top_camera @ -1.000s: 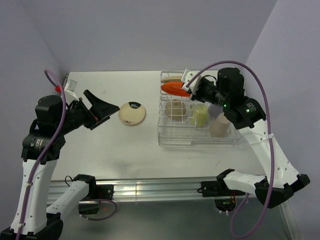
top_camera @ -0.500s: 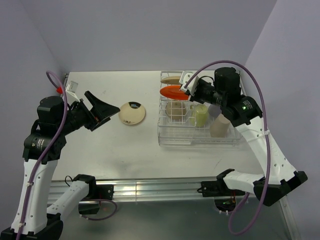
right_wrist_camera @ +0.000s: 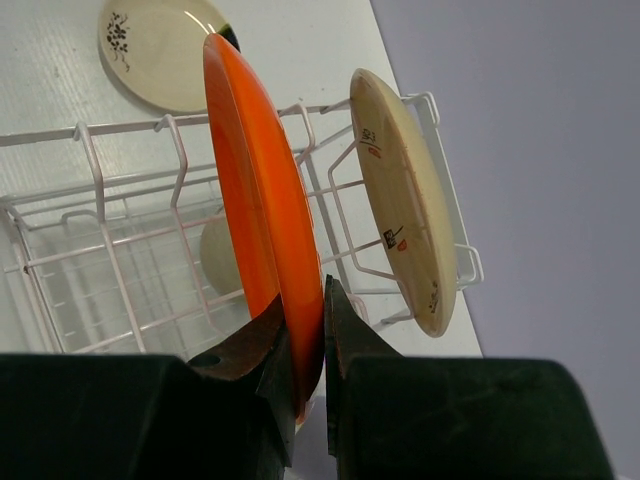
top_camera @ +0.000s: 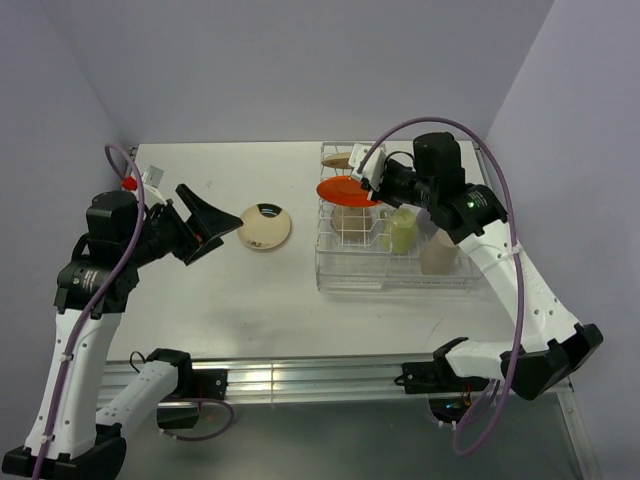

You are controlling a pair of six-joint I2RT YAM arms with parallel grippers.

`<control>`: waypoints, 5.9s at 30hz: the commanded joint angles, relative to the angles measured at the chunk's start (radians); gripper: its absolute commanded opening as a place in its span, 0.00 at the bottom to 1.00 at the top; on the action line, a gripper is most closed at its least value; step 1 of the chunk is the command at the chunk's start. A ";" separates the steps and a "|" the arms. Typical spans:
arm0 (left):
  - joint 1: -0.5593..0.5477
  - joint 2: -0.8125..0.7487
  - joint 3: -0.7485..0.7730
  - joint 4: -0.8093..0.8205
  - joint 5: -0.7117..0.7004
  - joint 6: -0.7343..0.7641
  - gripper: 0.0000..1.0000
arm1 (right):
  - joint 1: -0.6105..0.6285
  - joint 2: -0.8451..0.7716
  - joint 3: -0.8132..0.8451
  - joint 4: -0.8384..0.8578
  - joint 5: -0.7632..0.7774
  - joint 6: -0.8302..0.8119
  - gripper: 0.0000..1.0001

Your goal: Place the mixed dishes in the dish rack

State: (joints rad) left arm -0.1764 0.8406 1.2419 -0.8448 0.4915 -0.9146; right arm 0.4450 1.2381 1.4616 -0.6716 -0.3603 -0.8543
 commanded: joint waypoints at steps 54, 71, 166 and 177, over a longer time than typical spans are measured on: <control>-0.009 0.808 -0.162 0.334 -0.424 0.014 0.76 | 0.358 -0.242 0.098 0.093 0.178 0.566 1.00; -0.009 1.100 0.051 0.340 -0.482 0.028 0.48 | 0.475 -0.302 0.382 -0.197 0.510 0.926 1.00; 0.017 -0.081 -0.096 0.029 0.010 -0.083 0.97 | 0.422 -0.335 -0.099 -0.040 0.434 0.318 0.00; 0.018 -0.101 -0.113 0.012 0.001 -0.078 0.97 | 0.334 -0.322 -0.092 0.004 0.330 0.224 0.00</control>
State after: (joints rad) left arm -0.1612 0.7559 1.1320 -0.8684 0.4774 -1.0073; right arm 0.7959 0.9180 1.3197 -0.7475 0.0025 -0.5835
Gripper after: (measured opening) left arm 0.974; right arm 0.155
